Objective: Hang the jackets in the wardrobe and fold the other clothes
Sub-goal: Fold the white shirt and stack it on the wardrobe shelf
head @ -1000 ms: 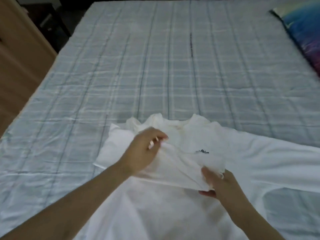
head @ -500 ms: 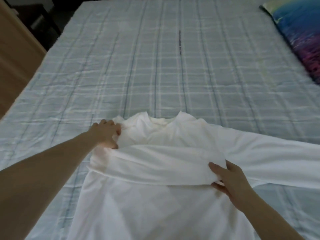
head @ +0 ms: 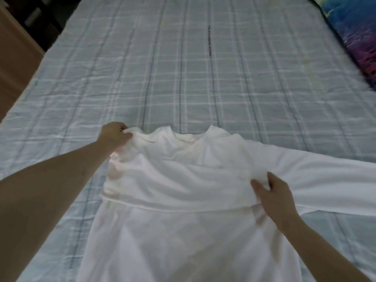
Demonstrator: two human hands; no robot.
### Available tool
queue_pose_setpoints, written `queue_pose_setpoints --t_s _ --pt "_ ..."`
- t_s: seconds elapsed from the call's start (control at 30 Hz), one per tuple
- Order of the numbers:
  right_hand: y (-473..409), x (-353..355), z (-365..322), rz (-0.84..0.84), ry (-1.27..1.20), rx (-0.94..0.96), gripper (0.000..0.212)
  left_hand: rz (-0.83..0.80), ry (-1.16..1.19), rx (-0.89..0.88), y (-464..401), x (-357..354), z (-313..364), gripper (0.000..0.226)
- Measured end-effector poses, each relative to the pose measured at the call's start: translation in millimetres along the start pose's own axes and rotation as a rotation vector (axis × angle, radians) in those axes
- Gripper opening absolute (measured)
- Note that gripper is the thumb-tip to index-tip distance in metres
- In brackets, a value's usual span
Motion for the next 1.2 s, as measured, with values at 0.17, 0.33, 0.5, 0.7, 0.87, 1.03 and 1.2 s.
queue_pose_setpoints --t_s 0.17,0.33,0.5,0.7,0.87,1.03,1.2 --pt "-19 9 -4 0.147 0.037 -0.089 0.023 0.096 -0.052 0.116 -9 22 -27 0.013" --pt "-28 6 -9 0.081 0.101 -0.187 0.040 0.172 0.020 -0.085 10 2 -16 0.054" --pt "-28 10 -10 0.170 0.017 -0.125 0.044 0.218 -0.144 -0.813 79 -30 10 0.047" --pt "-42 11 1 0.040 0.170 -0.132 0.052 -0.117 -0.369 -0.736 73 -71 -46 0.053" --pt "-22 1 -21 0.248 0.550 0.221 0.058 -0.156 -0.409 -0.669 69 -70 -35 0.060" --pt "-5 -24 21 -0.048 0.657 0.292 0.053 0.042 -0.141 -0.778 112 -81 48 0.056" --pt "-22 4 9 -0.223 0.396 0.352 0.055 -0.041 0.002 -1.010 195 -149 198 0.054"
Point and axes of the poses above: each hand's wrist, its own y-axis away from the middle knuckle, its own x-axis out of the back of the hand, z = x × y, the point moved 3 cm from there along -y, towards the middle knuckle, and after that the axes turned 3 degrees about -z, right-handed, at the moved point
